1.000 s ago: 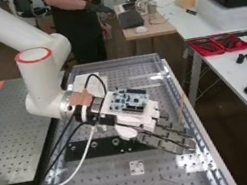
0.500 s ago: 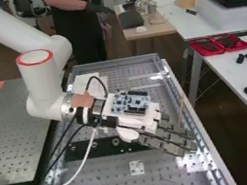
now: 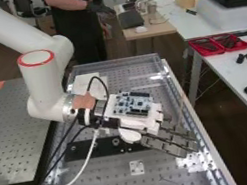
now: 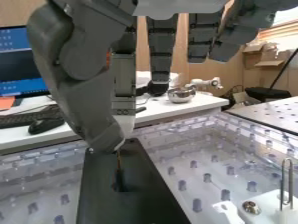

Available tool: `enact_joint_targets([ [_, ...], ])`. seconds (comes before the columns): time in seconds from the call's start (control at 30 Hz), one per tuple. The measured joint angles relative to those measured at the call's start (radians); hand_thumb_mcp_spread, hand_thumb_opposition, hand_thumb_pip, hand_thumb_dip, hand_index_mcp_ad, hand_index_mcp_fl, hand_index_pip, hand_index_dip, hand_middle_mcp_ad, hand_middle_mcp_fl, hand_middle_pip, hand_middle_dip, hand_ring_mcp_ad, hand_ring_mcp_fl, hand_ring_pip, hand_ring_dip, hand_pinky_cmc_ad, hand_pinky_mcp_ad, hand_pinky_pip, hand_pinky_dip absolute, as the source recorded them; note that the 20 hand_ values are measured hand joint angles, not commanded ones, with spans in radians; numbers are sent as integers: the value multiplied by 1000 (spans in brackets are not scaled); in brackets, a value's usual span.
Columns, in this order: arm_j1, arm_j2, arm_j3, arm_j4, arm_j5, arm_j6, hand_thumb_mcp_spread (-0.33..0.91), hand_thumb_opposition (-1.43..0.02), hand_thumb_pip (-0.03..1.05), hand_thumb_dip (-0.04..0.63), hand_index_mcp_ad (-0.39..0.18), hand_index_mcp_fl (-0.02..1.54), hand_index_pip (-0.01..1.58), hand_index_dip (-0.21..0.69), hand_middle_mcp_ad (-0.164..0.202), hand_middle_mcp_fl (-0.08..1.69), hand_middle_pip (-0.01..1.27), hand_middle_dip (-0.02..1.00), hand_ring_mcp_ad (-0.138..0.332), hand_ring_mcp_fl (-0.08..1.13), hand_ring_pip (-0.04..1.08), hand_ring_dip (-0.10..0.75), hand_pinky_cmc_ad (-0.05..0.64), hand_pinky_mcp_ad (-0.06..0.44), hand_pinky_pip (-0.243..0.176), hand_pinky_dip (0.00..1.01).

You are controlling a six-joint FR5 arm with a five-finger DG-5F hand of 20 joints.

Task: Grab the drill bit and place it in the clear container

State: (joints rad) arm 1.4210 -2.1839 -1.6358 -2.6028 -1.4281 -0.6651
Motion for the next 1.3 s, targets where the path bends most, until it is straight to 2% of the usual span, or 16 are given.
enact_joint_targets([
  [0.97,4,-1,1,-9,7,-1,489,-901,627,283,-108,421,1230,216,63,211,126,152,164,12,91,26,204,134,-75,188],
  [1.3,4,-3,5,-13,16,-12,494,-908,627,283,-108,487,1299,216,66,215,126,152,164,12,94,26,204,134,-75,188],
])
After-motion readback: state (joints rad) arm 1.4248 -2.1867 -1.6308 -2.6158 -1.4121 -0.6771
